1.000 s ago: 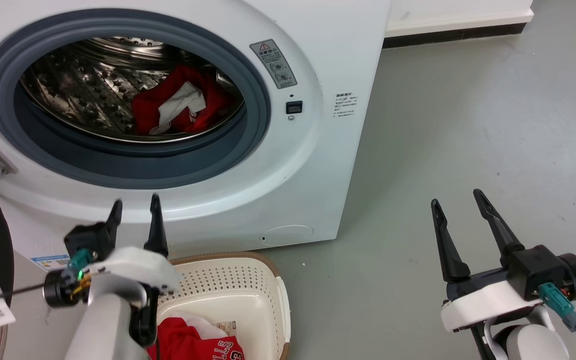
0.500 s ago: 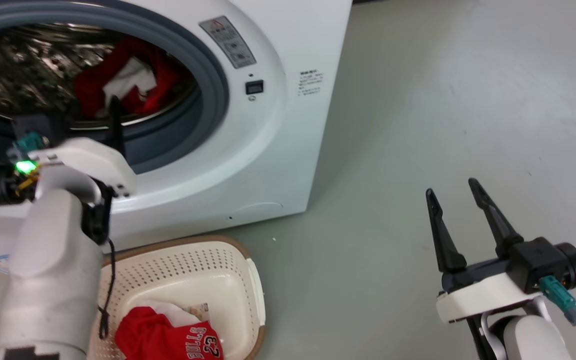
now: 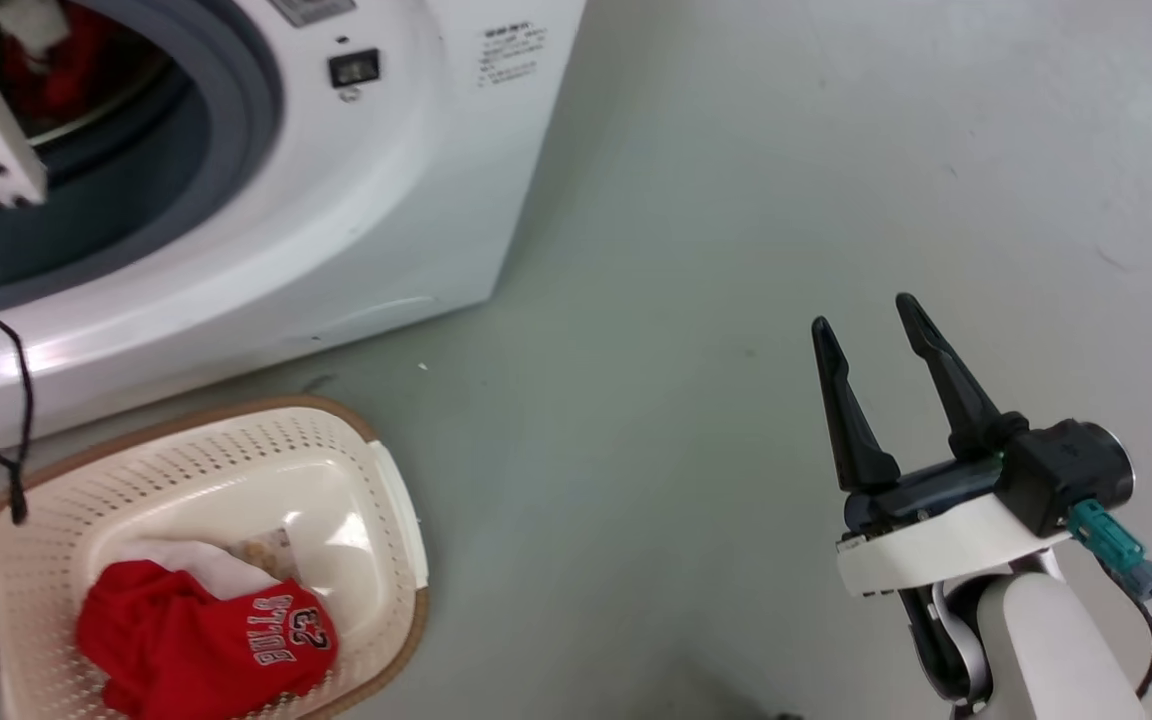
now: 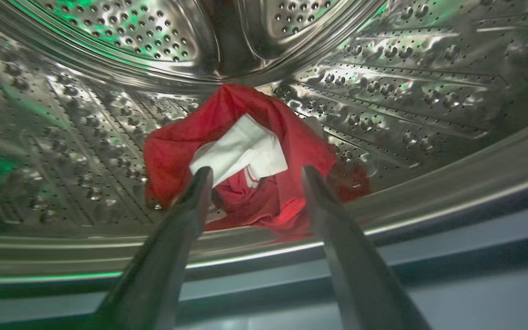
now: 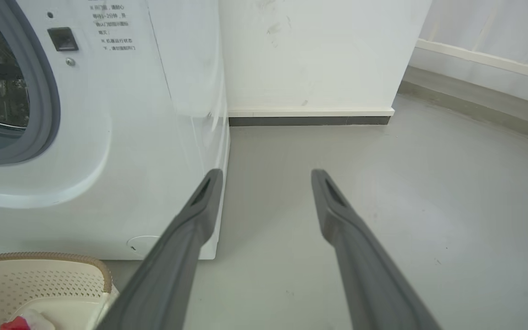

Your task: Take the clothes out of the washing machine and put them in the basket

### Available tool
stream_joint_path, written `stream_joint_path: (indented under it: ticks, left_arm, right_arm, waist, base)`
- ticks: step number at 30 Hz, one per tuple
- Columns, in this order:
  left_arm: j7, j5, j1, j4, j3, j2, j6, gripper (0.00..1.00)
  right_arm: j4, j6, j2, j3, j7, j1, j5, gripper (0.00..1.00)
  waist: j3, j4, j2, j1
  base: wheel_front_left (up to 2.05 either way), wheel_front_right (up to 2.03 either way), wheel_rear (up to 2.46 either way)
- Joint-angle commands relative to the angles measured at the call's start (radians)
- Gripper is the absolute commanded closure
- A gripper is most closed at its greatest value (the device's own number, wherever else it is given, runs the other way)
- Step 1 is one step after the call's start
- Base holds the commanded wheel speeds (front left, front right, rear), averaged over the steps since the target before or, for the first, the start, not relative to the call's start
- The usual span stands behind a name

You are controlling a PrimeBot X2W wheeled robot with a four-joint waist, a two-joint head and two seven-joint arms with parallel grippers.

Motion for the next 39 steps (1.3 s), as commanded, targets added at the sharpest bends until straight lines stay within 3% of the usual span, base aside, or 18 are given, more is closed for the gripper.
stream_joint_path:
  ticks: [1, 12, 18, 26, 27, 29, 33, 39]
  left_arm:
    - [0.031, 0.002, -0.044, 0.012, -0.001, 0.024, -0.002, 0.00]
    - [0.287, 0.026, -0.318, -0.003, -0.043, 0.135, -0.008, 0.00]
    - [0.484, 0.036, -0.415, -0.025, -0.078, 0.136, -0.001, 0.00]
    - [0.743, 0.039, -0.433, -0.046, -0.106, 0.133, 0.043, 0.00]
    - [0.767, 0.032, -0.425, -0.048, -0.102, 0.133, 0.050, 0.52]
    - [0.785, 0.025, -0.414, -0.070, -0.094, 0.133, 0.065, 1.00]
    - [0.752, 0.031, -0.384, -0.133, -0.092, 0.151, 0.092, 1.00]
    - [0.611, 0.016, -0.303, -0.223, -0.063, 0.170, 0.125, 1.00]
  right_arm:
    - [-0.010, -0.001, 0.004, 0.011, -0.006, -0.028, 0.015, 0.00]
    - [-0.047, -0.001, 0.004, 0.054, -0.005, -0.053, 0.079, 0.00]
    - [-0.053, -0.001, 0.004, 0.065, -0.005, -0.062, 0.093, 0.00]
    - [-0.065, -0.001, 0.003, 0.068, -0.005, -0.063, 0.105, 0.00]
    - [-0.066, -0.001, 0.003, 0.065, -0.005, -0.061, 0.107, 0.00]
    - [-0.065, -0.001, 0.003, 0.062, -0.005, -0.058, 0.112, 0.00]
    - [-0.063, -0.001, 0.003, 0.062, -0.006, -0.067, 0.116, 0.00]
    - [-0.054, -0.001, 0.003, 0.073, -0.006, -0.079, 0.115, 0.00]
  waist:
    - [0.097, -0.077, 0.0000, -0.0002]
    - [0.263, -0.156, 0.0000, -0.0002]
    - [0.302, -0.159, 0.0000, -0.0002]
    - [0.325, -0.153, 0.0000, -0.0002]
    - [0.326, -0.153, 0.0000, -0.0002]
    - [0.330, -0.153, 0.0000, -0.0002]
    - [0.329, -0.157, 0.0000, -0.0002]
    - [0.297, -0.167, 0.0000, -0.0002]
  base:
    - [0.00, 0.00, 0.00]
    - [0.00, 0.00, 0.00]
    - [0.00, 0.00, 0.00]
    - [0.00, 0.00, 0.00]
    - [0.00, 0.00, 0.00]
    - [0.00, 0.00, 0.00]
    - [0.00, 0.00, 0.00]
    - [0.00, 0.00, 0.00]
